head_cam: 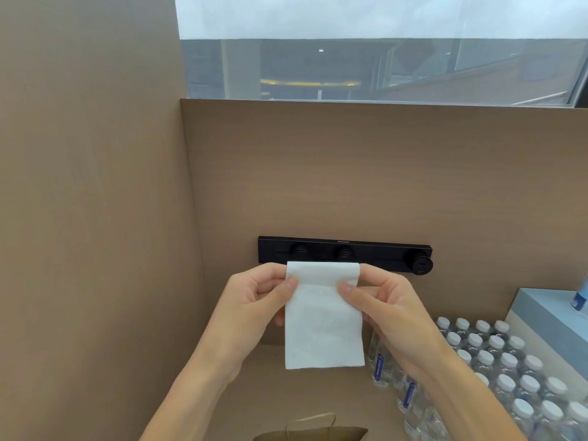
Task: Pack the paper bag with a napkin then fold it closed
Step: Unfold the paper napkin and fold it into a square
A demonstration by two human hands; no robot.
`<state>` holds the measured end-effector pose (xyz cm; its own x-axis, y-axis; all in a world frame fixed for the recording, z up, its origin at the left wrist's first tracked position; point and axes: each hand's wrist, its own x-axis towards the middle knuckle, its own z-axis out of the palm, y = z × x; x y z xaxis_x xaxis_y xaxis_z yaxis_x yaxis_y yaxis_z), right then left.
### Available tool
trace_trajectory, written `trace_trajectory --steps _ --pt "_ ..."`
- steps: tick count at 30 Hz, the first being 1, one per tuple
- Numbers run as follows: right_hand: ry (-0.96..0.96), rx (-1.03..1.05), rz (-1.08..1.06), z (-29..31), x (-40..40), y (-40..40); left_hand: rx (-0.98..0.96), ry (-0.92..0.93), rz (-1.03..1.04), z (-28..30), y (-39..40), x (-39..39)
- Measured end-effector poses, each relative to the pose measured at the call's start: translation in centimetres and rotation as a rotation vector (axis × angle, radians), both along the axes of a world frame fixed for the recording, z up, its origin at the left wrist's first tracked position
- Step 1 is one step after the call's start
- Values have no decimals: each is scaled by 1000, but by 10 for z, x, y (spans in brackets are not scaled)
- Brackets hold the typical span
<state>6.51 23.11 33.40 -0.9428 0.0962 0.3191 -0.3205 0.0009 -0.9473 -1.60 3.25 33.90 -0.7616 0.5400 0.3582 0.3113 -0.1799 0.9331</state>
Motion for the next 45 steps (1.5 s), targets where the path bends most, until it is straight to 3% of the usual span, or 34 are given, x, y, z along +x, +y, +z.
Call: trace_trajectory --steps 19,27,33,37,41,45 --pt "91 115 -109 9 11 9 84 111 71 -3 4 -3" --pt "33 -59 -190 10 8 7 115 126 62 0 7 2" --pt "-44 187 -171 16 9 4 89 148 40 0 8 5" --pt "-24 231 -187 18 11 4 78 184 21 1 4 5" --pt "13 280 -187 21 12 4 139 16 -13 5 4 7" --pt "38 314 -200 22 10 2 -73 104 86 5 11 11"
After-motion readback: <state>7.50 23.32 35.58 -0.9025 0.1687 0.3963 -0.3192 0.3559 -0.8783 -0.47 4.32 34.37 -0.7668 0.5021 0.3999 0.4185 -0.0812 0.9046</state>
